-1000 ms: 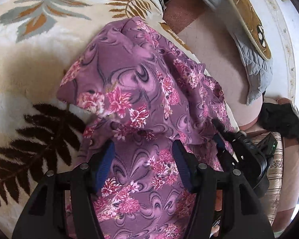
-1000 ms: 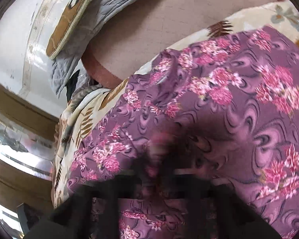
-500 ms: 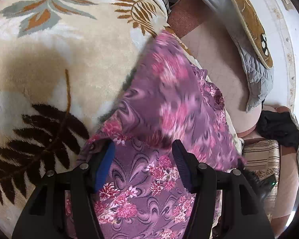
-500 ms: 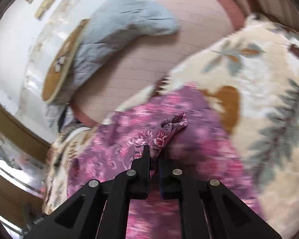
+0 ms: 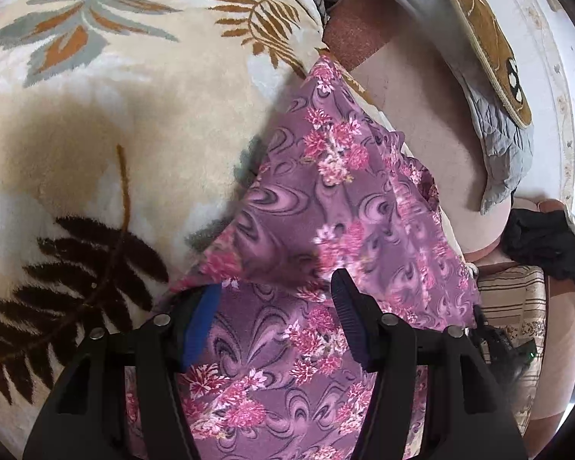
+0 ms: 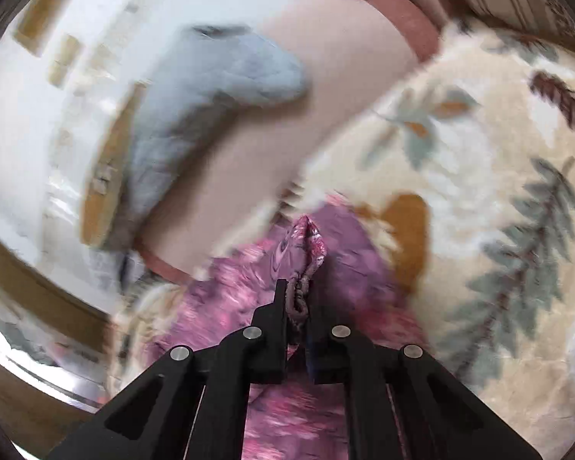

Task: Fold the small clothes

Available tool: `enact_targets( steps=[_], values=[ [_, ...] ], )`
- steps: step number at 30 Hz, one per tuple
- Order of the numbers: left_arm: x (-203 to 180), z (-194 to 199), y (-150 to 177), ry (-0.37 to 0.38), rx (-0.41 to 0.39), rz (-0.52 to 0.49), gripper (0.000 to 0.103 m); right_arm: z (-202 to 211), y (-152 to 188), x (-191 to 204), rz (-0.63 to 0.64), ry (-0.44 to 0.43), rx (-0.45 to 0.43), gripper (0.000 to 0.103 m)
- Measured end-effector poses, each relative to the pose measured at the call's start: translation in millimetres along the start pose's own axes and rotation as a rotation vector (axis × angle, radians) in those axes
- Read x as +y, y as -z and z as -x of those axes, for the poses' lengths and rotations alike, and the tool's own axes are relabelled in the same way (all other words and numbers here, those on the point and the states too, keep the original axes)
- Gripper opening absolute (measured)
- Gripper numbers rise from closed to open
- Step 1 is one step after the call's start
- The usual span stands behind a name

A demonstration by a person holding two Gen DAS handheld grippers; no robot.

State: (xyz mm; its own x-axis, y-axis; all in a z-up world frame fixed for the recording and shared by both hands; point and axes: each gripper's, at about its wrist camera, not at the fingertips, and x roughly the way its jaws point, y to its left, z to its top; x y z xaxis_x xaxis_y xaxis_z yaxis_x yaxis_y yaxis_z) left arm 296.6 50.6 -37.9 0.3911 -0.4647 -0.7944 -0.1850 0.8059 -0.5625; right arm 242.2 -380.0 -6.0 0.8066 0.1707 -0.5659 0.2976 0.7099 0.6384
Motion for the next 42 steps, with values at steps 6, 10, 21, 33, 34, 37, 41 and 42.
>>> enact_targets(
  steps=[6, 10, 21, 33, 34, 37, 41, 42],
  values=[
    [-7.9, 2.9, 5.3, -0.021, 0.018, -0.066, 0.058, 19.1, 9.5, -7.2, 0.016, 0.190, -0.003, 0.015],
    [-25.8, 18.6, 16.1, 0.054, 0.025, -0.126, 0.058, 28.5, -2.8, 33.6, 0.155, 0.067, -0.080, 0.045],
    [-55.3, -32.2, -4.8, -0.170, 0.037, -0.366, 0.060, -46.2, 13.4, 39.2, 0.296, 0.181, 0.132, 0.034],
    [-51.9, -5.4, 67.2, -0.282, 0.175, -0.498, 0.067, 40.0, 91.1, -8.3, 0.209, 0.109, 0.388, 0.037],
    [-44.5, 1.0, 73.6, -0.280, 0.195, -0.482, 0.067, 48.8, 97.5, -11.0, 0.207, 0.103, 0.406, 0.037],
    [-21.4, 31.2, 94.1, -0.266, 0.220, -0.459, 0.067, 79.0, 119.8, -20.7, 0.218, 0.099, 0.466, 0.043],
    [16.2, 68.2, 114.1, -0.234, 0.263, -0.380, 0.068, 127.0, 149.5, -34.2, 0.294, 0.093, 0.476, 0.044],
    [24.6, 75.6, 118.5, -0.238, 0.272, -0.360, 0.068, 139.6, 157.7, -38.7, 0.314, 0.105, 0.476, 0.044]
  ],
)
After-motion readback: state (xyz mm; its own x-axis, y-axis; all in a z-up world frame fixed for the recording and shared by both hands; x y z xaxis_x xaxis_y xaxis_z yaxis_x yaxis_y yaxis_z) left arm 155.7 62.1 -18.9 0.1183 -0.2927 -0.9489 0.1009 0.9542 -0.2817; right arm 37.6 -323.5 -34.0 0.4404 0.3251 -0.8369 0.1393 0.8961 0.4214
